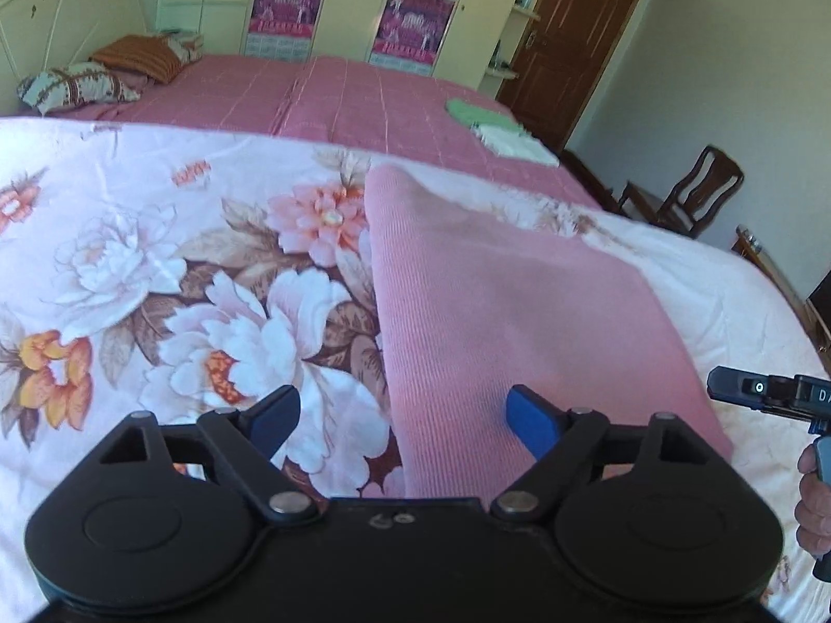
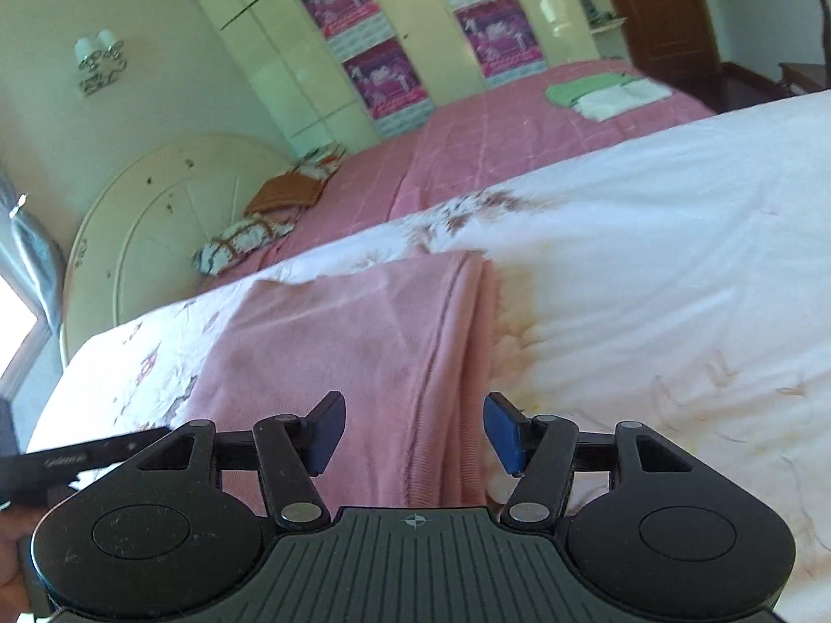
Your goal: Fold small clothes
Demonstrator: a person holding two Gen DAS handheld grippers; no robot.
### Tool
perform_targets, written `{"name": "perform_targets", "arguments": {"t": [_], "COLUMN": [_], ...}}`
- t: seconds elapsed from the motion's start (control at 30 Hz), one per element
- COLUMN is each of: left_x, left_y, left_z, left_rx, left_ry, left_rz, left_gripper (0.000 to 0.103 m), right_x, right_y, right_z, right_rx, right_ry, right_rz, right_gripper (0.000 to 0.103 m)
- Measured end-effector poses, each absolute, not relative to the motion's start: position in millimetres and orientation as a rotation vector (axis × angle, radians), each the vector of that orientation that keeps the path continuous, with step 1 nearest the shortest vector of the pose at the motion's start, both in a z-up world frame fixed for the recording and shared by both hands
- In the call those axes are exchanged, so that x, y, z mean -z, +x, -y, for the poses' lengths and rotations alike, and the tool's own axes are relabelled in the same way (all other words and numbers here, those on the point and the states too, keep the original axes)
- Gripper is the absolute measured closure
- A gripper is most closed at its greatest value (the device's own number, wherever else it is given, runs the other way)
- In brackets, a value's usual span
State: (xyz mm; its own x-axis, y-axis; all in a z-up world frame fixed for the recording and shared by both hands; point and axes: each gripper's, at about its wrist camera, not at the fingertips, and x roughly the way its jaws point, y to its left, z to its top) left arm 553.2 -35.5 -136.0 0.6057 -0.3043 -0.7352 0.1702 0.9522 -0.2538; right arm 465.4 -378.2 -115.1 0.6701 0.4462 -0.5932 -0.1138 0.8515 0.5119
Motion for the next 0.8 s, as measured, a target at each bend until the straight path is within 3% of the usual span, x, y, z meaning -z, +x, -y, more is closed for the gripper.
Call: {"name": "perform_targets", "arguments": {"t": [0.07,0.13,0.2,0.27,0.3,0.4,0.47,0.63,0.8], "left_x": [146.0,145.7,135.2,126.2,125.1,127.9,134.5,154.6,157.9], "left_y": [557.5,558.4,556.7,552.8,552.8,559.5,568.6,587.4,596.5], "left_z": [47.3,58.6,66.4,64.3,61.4,49.4,41.0,21.9,28.6], "left_rx": [0.223,0.185,0.194,0.244,0.264,0.311,0.345,0.439,0.453], "left_ry": [-0.068,0.006,0.06,0.038,0.013,-0.068,-0.132,-0.325,-0.304], "left_rz": [-0.89,-0.872,-0.854,-0.833,-0.837,-0.87,-0.911,-1.001,-1.0], "left_gripper": [0.005,0.0,0.007,0.028,0.03,0.029,0.023,0.022,0.023], "right_x": [126.7,144.0,145.2,139.9,137.2,138.8,139.4,150.1,148.8], "right_y": [473.7,480.5,477.2,470.5,467.4,470.7,478.3,497.1,508.1], "right_z": [374.1,370.8,374.3,374.1,376.5,388.7,394.0,399.1,390.7], "right_rx": [-0.311,-0.218,-0.225,-0.233,-0.251,-0.342,-0.371,-0.429,-0.477], "right_ry": [0.425,0.316,0.334,0.334,0.354,0.456,0.494,0.527,0.485], "right_rz": [-0.819,-0.867,-0.843,-0.821,-0.808,-0.826,-0.84,-0.901,-0.907], "right_gripper": [0.044,0.045,0.045,0.045,0.045,0.045,0.045,0.045,0.045]}}
